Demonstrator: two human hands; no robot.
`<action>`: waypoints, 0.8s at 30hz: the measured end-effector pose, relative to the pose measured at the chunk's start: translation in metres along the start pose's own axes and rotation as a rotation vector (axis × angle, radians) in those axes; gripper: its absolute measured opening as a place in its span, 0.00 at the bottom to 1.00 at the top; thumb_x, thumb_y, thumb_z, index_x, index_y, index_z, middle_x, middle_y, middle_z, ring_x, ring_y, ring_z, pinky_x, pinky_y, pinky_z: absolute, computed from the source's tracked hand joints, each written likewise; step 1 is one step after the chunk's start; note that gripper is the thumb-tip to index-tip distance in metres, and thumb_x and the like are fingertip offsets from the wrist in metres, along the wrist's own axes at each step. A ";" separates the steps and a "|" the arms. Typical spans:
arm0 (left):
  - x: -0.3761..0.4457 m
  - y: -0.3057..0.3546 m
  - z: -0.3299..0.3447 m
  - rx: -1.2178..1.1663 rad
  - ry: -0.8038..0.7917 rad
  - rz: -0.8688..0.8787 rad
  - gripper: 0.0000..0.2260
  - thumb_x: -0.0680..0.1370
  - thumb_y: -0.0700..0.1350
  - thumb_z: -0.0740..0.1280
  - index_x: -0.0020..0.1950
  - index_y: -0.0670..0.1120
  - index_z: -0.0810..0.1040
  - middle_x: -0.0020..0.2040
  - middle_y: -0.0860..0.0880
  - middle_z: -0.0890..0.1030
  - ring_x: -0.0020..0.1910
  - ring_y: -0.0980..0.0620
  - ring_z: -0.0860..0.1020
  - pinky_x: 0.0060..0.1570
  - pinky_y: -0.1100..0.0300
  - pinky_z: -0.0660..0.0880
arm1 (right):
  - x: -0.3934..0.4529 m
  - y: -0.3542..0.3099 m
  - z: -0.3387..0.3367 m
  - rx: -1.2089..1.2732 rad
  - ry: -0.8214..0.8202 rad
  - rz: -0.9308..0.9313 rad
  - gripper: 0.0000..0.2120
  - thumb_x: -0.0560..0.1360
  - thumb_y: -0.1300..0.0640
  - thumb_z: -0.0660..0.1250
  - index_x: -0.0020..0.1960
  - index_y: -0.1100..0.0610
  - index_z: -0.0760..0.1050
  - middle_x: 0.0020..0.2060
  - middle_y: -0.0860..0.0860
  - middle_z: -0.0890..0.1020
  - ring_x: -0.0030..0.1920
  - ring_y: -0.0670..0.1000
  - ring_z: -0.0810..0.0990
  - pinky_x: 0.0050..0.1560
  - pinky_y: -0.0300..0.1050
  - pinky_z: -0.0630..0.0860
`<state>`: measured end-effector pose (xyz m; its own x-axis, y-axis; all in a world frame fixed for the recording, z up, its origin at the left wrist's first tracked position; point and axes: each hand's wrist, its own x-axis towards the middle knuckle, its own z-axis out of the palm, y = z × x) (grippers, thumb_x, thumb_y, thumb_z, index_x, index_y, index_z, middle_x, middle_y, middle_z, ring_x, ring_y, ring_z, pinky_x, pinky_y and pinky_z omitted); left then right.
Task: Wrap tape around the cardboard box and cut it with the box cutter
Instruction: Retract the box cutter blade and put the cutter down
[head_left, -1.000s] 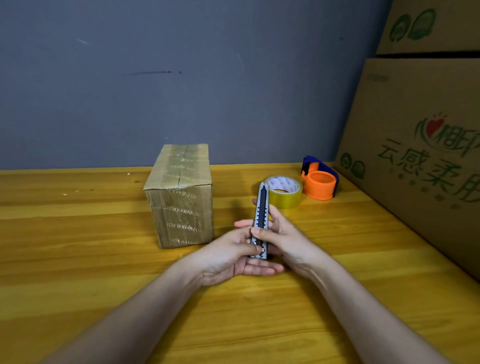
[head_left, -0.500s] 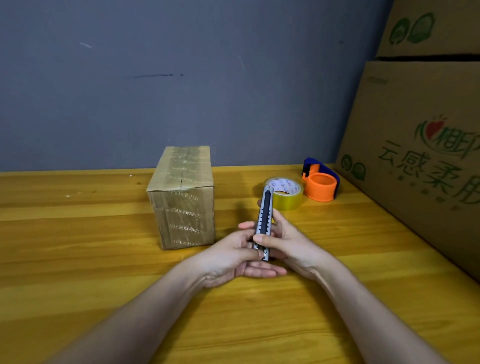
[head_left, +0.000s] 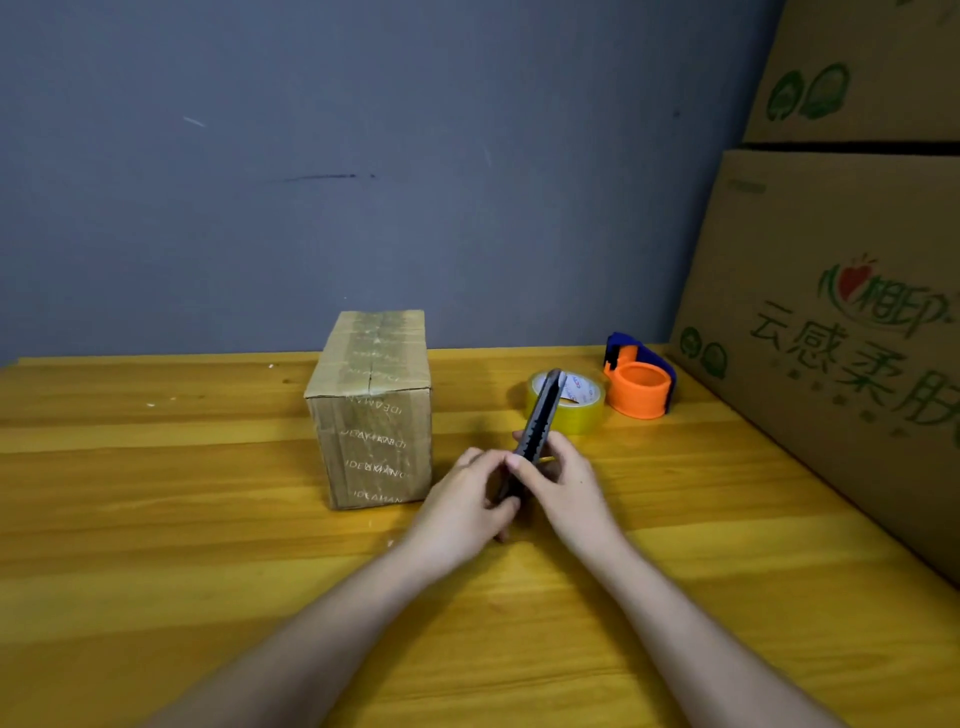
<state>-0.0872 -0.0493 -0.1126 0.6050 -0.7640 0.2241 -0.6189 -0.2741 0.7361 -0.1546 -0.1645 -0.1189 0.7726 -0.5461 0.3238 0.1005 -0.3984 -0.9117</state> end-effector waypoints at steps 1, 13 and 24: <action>-0.001 0.001 -0.001 0.113 0.030 0.006 0.17 0.75 0.43 0.67 0.63 0.50 0.71 0.57 0.49 0.72 0.40 0.47 0.82 0.39 0.60 0.75 | 0.001 0.002 0.001 -0.052 0.008 -0.010 0.06 0.73 0.58 0.70 0.48 0.50 0.76 0.43 0.45 0.82 0.44 0.48 0.81 0.47 0.43 0.77; 0.005 0.003 0.014 0.183 0.138 -0.132 0.34 0.71 0.47 0.70 0.74 0.53 0.58 0.57 0.47 0.79 0.57 0.47 0.77 0.54 0.55 0.73 | 0.013 0.002 0.010 -0.194 0.065 0.137 0.26 0.72 0.58 0.70 0.67 0.54 0.66 0.45 0.53 0.81 0.48 0.53 0.81 0.54 0.54 0.76; 0.047 0.009 0.006 0.318 0.082 -0.236 0.18 0.73 0.39 0.64 0.62 0.47 0.74 0.57 0.40 0.77 0.57 0.38 0.77 0.54 0.52 0.73 | 0.051 0.002 0.006 -0.415 -0.090 0.256 0.24 0.71 0.61 0.68 0.66 0.52 0.72 0.55 0.55 0.82 0.56 0.57 0.79 0.56 0.53 0.75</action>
<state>-0.0674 -0.0906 -0.0994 0.7791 -0.6127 0.1326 -0.5747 -0.6135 0.5417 -0.1111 -0.1882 -0.1054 0.7927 -0.6064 0.0634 -0.3433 -0.5299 -0.7755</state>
